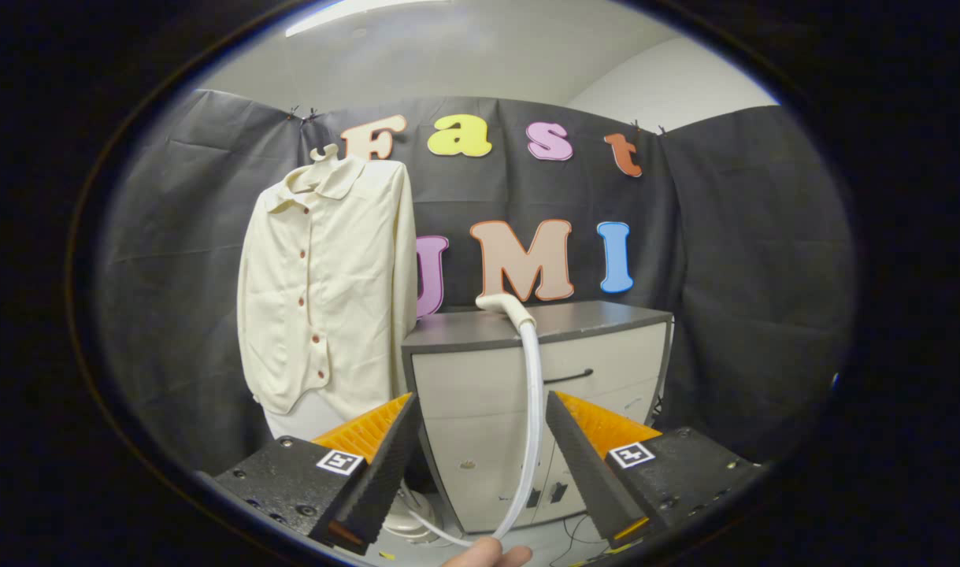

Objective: Iron the clothes twice with a garment steamer, once on the left side and once on the right side.

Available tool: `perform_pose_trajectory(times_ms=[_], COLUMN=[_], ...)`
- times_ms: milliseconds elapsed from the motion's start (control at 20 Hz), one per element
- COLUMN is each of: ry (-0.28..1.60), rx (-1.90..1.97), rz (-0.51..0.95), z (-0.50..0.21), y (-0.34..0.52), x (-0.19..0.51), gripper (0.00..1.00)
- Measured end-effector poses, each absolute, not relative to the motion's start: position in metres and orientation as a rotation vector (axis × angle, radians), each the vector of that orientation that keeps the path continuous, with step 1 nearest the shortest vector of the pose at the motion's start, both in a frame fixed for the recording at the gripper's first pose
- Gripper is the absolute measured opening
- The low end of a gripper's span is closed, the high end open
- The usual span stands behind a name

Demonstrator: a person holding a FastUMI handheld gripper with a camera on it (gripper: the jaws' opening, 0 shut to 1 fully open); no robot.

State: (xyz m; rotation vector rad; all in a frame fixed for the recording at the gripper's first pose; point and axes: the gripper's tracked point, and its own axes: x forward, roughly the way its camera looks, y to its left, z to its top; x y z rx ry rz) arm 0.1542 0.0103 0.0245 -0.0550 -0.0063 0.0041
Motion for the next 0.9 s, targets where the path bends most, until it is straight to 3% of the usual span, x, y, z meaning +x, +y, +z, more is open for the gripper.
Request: perform_pose_trajectory(times_ms=[500, 900], ry=[-0.052, 0.055], rx=[-0.052, -0.082], rz=[0.029, 0.020], z=[0.088, 0.105], y=[0.013, -0.008], x=[0.319, 0.449], gripper=[0.98, 0.98])
